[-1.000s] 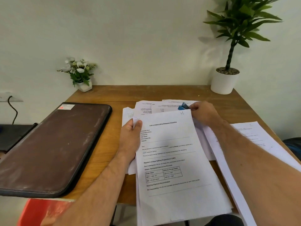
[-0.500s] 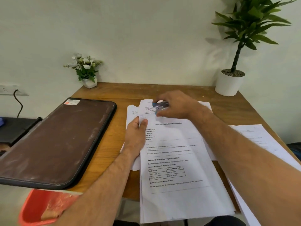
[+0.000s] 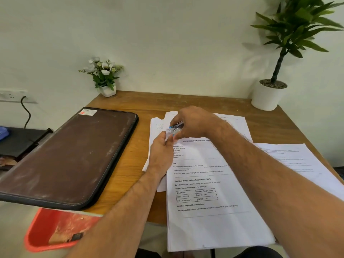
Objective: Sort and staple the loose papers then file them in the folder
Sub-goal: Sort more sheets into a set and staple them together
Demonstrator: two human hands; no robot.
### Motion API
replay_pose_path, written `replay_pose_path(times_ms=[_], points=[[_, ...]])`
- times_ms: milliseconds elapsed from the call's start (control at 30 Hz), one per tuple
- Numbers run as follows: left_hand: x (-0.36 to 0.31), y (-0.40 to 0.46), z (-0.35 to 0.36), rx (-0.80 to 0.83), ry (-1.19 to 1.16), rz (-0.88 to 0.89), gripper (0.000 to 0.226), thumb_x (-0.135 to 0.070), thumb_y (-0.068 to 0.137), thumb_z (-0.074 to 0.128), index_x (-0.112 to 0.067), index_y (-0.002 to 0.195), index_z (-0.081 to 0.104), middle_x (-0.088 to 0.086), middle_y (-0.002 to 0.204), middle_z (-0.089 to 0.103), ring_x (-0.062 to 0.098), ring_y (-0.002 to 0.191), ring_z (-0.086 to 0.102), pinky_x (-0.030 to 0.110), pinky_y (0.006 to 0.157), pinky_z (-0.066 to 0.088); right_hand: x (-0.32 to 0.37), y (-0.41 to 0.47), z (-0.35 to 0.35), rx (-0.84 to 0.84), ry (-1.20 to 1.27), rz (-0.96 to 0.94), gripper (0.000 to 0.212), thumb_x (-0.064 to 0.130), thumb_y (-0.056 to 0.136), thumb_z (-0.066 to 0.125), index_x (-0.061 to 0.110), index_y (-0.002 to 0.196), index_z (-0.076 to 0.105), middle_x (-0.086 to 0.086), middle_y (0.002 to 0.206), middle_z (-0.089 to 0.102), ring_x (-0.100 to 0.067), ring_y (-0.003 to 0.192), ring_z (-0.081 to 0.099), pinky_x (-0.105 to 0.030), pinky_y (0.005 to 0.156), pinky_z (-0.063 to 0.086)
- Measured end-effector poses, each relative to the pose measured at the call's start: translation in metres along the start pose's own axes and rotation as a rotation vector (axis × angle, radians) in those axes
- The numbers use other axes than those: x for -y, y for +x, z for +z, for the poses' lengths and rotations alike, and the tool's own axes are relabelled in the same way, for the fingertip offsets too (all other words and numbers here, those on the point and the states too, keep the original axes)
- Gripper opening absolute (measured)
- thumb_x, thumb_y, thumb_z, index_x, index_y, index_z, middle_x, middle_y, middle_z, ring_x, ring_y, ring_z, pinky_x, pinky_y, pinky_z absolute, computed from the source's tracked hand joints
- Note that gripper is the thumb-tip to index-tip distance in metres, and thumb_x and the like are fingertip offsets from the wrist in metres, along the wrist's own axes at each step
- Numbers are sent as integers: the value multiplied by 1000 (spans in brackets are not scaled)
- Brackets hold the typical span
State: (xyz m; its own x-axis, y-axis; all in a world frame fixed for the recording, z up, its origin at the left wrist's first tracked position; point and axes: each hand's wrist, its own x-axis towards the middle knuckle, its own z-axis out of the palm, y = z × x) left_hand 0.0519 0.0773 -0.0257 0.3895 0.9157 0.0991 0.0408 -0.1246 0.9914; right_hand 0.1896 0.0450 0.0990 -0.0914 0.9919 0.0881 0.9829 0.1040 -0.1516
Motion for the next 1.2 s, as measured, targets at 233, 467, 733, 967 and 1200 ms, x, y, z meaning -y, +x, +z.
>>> replay_pose_path(times_ms=[233,467,733,967,1200], points=[[-8,-10,1,-91,29,-18,19,-37,103,56,-24,90,53,-3,75,60,14,67,47,39,61,43,4,0,-2,49,-24,-9,41,46,80,76,28,118,73,13,105,71,-9,95,60,-26,76,46],[-15,-14,2,-71,93,2,30,-46,102,56,-23,85,48,-7,66,48,11,58,38,36,55,34,5,-2,-4,62,-51,5,36,40,83,73,31,118,73,15,114,72,-9,106,63,-35,92,52],[-23,-21,3,-74,96,-26,44,-55,95,58,-12,98,52,-2,72,53,14,64,44,36,56,37,4,-3,11,-40,-179,-45,31,33,88,62,32,118,71,13,112,70,-14,108,58,-31,84,34],[-20,-18,3,-52,57,-32,9,-27,102,59,-25,109,54,-1,88,71,13,74,65,30,63,51,-10,-3,19,-14,111,71,30,40,87,71,26,113,73,10,111,70,-15,105,60,-42,96,46],[-21,-18,2,-12,-16,-39,31,-23,104,55,-23,135,56,-11,128,69,13,116,67,41,98,58,-71,-15,30,-176,143,545,33,10,93,54,20,123,66,-9,117,66,-31,100,58,-40,91,51]])
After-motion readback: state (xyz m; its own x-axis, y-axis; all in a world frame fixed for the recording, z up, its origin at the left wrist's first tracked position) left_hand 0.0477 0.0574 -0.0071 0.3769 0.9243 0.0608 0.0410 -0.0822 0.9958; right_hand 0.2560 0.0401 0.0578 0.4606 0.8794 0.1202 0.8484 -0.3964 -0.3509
